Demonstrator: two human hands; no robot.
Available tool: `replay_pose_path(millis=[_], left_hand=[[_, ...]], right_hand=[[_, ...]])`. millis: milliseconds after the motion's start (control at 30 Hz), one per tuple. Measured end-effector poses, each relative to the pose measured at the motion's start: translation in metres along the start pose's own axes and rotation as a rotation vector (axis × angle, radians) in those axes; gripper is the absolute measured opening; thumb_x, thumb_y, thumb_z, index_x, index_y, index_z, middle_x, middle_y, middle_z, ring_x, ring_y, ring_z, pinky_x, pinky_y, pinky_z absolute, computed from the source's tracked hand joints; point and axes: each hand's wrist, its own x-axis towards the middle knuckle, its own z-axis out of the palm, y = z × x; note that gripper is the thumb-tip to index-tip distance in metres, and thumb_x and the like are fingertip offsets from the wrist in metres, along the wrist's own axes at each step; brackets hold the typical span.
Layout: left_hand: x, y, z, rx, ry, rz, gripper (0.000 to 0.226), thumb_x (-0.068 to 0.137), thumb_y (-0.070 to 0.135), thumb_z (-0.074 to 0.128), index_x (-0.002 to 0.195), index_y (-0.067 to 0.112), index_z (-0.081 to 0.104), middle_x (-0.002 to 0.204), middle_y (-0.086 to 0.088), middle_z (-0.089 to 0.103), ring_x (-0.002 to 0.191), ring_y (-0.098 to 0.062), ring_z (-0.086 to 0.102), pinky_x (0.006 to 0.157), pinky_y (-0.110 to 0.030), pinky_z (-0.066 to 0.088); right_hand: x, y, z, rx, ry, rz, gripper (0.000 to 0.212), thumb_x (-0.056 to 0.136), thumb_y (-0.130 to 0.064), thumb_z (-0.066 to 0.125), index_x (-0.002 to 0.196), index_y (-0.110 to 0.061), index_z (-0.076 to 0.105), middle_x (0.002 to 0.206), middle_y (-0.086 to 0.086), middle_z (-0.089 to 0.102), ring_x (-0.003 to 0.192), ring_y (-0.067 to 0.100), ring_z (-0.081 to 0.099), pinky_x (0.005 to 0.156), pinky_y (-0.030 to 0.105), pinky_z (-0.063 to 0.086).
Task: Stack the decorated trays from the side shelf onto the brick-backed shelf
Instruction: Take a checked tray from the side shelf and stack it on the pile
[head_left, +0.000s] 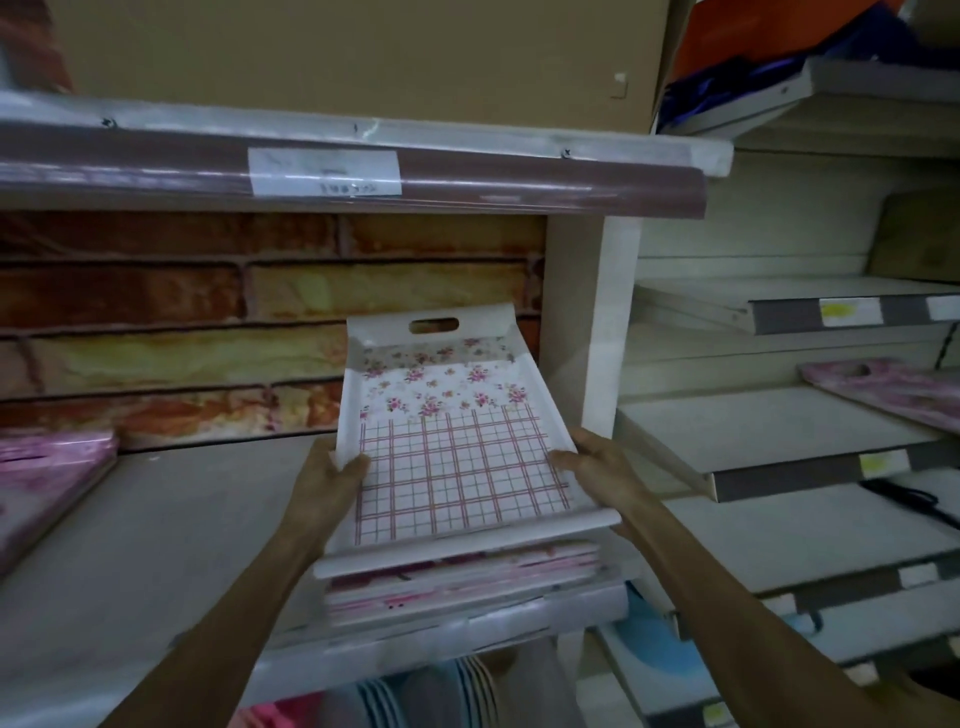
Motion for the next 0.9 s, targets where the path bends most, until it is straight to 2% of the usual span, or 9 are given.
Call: replay_pose_path(millis=[167, 267, 367, 500, 567, 633, 733, 800, 900], left_hand=[[0.009, -0.013, 0.000, 0.121, -0.013, 0.005, 0.030, 0.096, 0.015, 0.053, 0.125, 0.007, 0.053, 0.107, -0.007, 0.064, 0.081, -0.016, 0.058, 0.057, -0.019, 0.041], [0.008, -0.024, 0.002, 0.189, -0.023, 0.018, 0.034, 0.097, 0.014, 0.052, 0.130, 0.005, 0.053, 0.115, -0.013, 0.065, 0.086, -0.019, 0.056, 0.061, -0.020, 0.041], [0.006, -0.033, 0.003, 0.223, -0.038, 0.002, 0.035, 0.098, 0.015, 0.050, 0.132, 0.005, 0.054, 0.122, -0.015, 0.065, 0.092, -0.022, 0.057, 0.077, -0.028, 0.044], [0.006, -0.038, 0.004, 0.249, -0.056, -0.005, 0.036, 0.099, 0.017, 0.048, 0.132, 0.005, 0.055, 0.128, -0.016, 0.063, 0.113, -0.033, 0.060, 0.094, -0.035, 0.046], [0.006, -0.039, 0.005, 0.257, -0.065, -0.011, 0.035, 0.099, 0.017, 0.049, 0.132, 0.006, 0.056, 0.127, -0.016, 0.064, 0.113, -0.033, 0.061, 0.092, -0.032, 0.045], [0.006, -0.041, 0.006, 0.256, -0.078, -0.027, 0.035, 0.099, 0.017, 0.050, 0.131, 0.006, 0.057, 0.126, -0.015, 0.064, 0.112, -0.032, 0.061, 0.088, -0.028, 0.042], [0.004, -0.046, 0.008, 0.268, -0.089, -0.021, 0.035, 0.098, 0.015, 0.050, 0.131, 0.007, 0.058, 0.126, -0.015, 0.065, 0.112, -0.032, 0.061, 0.088, -0.026, 0.041], [0.004, -0.048, 0.009, 0.291, -0.085, -0.014, 0.036, 0.098, 0.016, 0.050, 0.132, 0.009, 0.058, 0.126, -0.014, 0.065, 0.113, -0.033, 0.061, 0.091, -0.030, 0.043], [0.003, -0.051, 0.008, 0.324, -0.072, -0.016, 0.036, 0.098, 0.016, 0.050, 0.133, 0.011, 0.057, 0.125, -0.014, 0.066, 0.112, -0.034, 0.061, 0.094, -0.034, 0.045]], right_hand=[[0.014, 0.025, 0.011, -0.062, -0.010, 0.047, 0.037, 0.090, -0.007, 0.060, 0.126, -0.015, 0.063, 0.110, -0.002, 0.070, 0.099, 0.014, 0.065, 0.090, 0.026, 0.050], [0.017, 0.037, 0.014, -0.065, 0.002, 0.065, 0.036, 0.089, -0.006, 0.062, 0.123, -0.018, 0.066, 0.107, -0.003, 0.071, 0.091, 0.007, 0.066, 0.083, 0.021, 0.051], [0.018, 0.042, 0.016, -0.086, -0.004, 0.075, 0.037, 0.088, -0.006, 0.063, 0.122, -0.021, 0.066, 0.101, -0.009, 0.070, 0.086, -0.002, 0.063, 0.070, 0.011, 0.046], [0.020, 0.046, 0.017, -0.081, -0.001, 0.080, 0.041, 0.087, -0.005, 0.064, 0.125, -0.022, 0.064, 0.105, -0.009, 0.067, 0.089, 0.005, 0.063, 0.070, 0.008, 0.044], [0.020, 0.049, 0.016, -0.056, 0.001, 0.101, 0.040, 0.086, -0.005, 0.067, 0.119, -0.028, 0.064, 0.099, -0.012, 0.069, 0.084, -0.001, 0.064, 0.071, 0.008, 0.048], [0.020, 0.054, 0.014, -0.042, 0.007, 0.141, 0.035, 0.084, -0.006, 0.068, 0.108, -0.032, 0.068, 0.088, -0.017, 0.072, 0.084, 0.000, 0.066, 0.076, 0.015, 0.052], [0.020, 0.060, 0.011, -0.016, -0.001, 0.185, 0.031, 0.082, -0.007, 0.071, 0.088, -0.038, 0.072, 0.078, -0.019, 0.075, 0.080, 0.002, 0.070, 0.069, 0.017, 0.054], [0.020, 0.062, 0.010, -0.011, -0.010, 0.184, 0.032, 0.082, -0.008, 0.071, 0.089, -0.038, 0.072, 0.081, -0.018, 0.075, 0.082, 0.003, 0.071, 0.069, 0.018, 0.056], [0.020, 0.064, 0.011, -0.027, -0.008, 0.148, 0.036, 0.082, -0.005, 0.071, 0.105, -0.033, 0.071, 0.089, -0.015, 0.074, 0.087, 0.005, 0.070, 0.079, 0.021, 0.056]])
